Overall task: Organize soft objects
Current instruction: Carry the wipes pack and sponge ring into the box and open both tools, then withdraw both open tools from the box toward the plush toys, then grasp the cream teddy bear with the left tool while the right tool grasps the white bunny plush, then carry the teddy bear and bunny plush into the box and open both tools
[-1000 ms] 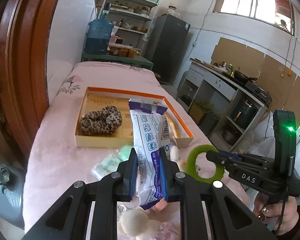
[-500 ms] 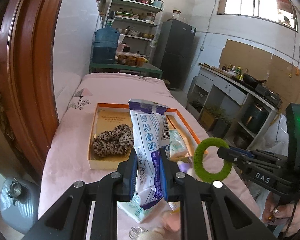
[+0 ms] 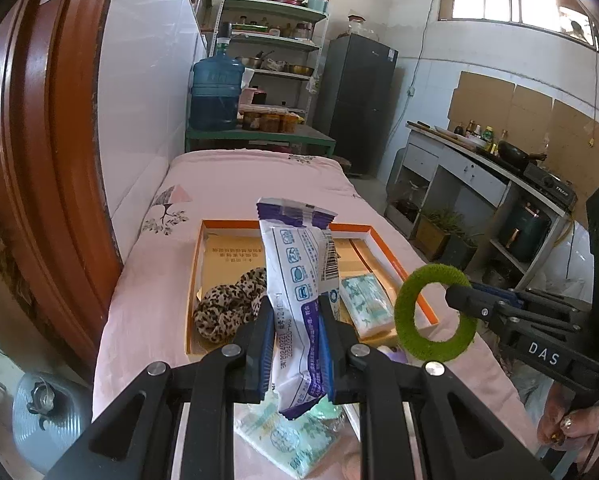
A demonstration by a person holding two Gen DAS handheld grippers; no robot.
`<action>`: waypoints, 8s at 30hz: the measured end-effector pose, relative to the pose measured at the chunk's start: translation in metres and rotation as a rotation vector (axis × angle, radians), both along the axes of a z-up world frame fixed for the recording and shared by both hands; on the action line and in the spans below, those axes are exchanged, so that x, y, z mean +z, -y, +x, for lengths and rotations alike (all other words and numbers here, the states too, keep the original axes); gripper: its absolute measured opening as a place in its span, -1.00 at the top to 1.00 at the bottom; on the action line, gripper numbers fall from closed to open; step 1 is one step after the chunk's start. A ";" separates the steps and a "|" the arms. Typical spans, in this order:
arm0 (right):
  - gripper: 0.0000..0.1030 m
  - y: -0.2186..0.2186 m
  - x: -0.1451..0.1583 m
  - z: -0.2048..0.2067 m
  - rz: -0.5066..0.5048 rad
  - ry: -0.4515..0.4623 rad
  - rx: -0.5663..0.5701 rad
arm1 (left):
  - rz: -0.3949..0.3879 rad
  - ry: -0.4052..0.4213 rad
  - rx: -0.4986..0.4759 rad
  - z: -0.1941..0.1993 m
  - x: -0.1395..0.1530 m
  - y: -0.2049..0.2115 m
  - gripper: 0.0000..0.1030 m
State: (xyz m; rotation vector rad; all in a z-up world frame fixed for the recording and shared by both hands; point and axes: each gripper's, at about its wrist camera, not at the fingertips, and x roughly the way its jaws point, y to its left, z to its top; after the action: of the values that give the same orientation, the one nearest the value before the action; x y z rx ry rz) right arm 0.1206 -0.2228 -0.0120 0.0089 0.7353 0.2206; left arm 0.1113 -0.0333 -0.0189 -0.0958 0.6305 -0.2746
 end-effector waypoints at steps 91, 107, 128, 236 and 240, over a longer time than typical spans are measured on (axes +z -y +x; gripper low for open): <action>0.51 0.042 -0.107 0.214 0.011 -0.288 -0.122 | -0.012 -0.323 -0.006 0.193 -0.093 0.042 -0.11; 0.24 0.042 -0.065 0.167 0.028 -0.188 -0.127 | 0.013 -0.190 0.005 0.148 -0.043 0.047 -0.15; -0.02 0.020 -0.030 0.060 0.047 -0.124 -0.085 | 0.073 -0.068 0.060 0.060 -0.008 0.027 -0.15; 0.26 0.009 -0.079 -0.031 0.115 -0.212 -0.050 | -0.136 -0.227 -0.038 -0.101 -0.097 -0.005 0.14; 0.26 0.009 -0.071 -0.033 0.116 -0.194 -0.047 | -0.126 -0.196 -0.024 -0.101 -0.090 -0.009 0.14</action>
State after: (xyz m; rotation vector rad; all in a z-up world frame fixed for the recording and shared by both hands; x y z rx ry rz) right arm 0.0873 -0.2318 -0.0827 0.1600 0.9133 0.2189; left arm 0.0099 -0.0242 -0.1086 -0.2385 0.8090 -0.3309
